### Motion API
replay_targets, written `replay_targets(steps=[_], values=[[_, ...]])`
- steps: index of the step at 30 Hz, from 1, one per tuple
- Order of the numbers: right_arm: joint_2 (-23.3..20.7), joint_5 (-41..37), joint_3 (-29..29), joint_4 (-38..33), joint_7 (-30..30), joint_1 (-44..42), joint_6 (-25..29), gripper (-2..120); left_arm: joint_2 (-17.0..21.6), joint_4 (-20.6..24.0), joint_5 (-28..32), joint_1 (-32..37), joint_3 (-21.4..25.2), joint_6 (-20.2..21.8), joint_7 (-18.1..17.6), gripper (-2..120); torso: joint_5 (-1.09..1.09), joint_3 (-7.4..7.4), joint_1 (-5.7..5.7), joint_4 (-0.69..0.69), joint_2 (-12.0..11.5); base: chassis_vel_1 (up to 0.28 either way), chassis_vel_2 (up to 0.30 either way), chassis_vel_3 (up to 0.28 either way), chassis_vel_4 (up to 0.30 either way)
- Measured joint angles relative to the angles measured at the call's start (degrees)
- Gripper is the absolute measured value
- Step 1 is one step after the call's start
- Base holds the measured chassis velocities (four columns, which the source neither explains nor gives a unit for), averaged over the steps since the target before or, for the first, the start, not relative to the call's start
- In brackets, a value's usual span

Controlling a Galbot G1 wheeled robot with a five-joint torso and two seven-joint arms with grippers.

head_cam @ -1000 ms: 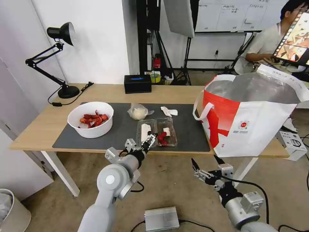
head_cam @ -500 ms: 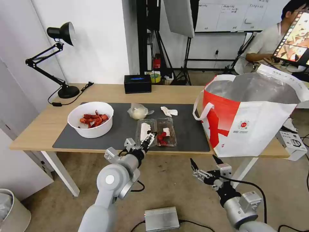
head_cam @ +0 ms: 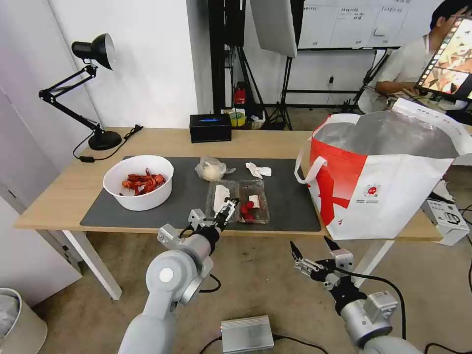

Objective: Pick up the trash from the table and place it into the takeout bag.

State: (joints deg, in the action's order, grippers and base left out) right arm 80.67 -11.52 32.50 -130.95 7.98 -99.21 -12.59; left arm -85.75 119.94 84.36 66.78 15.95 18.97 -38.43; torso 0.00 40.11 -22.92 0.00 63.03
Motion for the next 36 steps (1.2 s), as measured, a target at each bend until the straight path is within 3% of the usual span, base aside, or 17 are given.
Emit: replay_targets(steps=[36], values=[[0.1,0.2,-0.3,-0.2,0.0,-0.2,0.4,100,1.2,0.6,-0.9,-0.6,0.6,-2.9,2.7,100,0.00,0.00,0.00,0.00,0.0,0.000,0.000,0.000,0.000]])
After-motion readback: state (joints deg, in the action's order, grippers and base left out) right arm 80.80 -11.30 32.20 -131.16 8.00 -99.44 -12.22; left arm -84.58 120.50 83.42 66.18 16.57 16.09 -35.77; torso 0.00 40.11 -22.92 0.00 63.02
